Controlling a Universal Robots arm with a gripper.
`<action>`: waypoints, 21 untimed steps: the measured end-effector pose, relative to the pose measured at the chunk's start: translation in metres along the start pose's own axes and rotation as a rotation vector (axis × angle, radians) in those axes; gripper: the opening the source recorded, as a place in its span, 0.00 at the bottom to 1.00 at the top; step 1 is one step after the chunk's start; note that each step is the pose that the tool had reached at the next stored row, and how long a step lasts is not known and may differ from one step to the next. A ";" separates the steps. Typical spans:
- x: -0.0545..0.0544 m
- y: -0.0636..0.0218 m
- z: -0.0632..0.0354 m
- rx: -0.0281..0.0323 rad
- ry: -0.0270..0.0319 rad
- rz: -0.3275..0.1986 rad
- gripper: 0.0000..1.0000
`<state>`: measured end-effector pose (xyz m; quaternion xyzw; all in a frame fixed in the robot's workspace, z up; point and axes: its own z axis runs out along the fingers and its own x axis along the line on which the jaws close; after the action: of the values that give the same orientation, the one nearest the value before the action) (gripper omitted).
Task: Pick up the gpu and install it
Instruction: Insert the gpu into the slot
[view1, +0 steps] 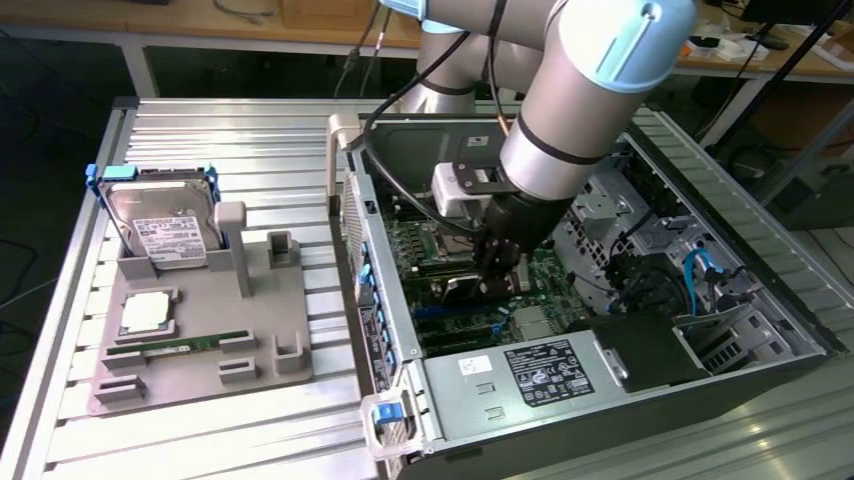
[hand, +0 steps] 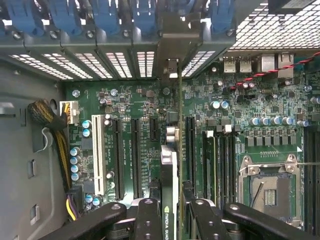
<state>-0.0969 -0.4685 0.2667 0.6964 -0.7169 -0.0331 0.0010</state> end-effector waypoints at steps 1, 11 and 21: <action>-0.001 -0.0017 0.0000 0.0001 -0.0001 0.000 0.27; -0.004 -0.0027 0.0004 0.0000 0.0001 -0.003 0.27; -0.006 -0.0027 0.0005 0.0001 0.0021 -0.003 0.27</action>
<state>-0.0941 -0.4628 0.2664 0.6974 -0.7159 -0.0324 0.0016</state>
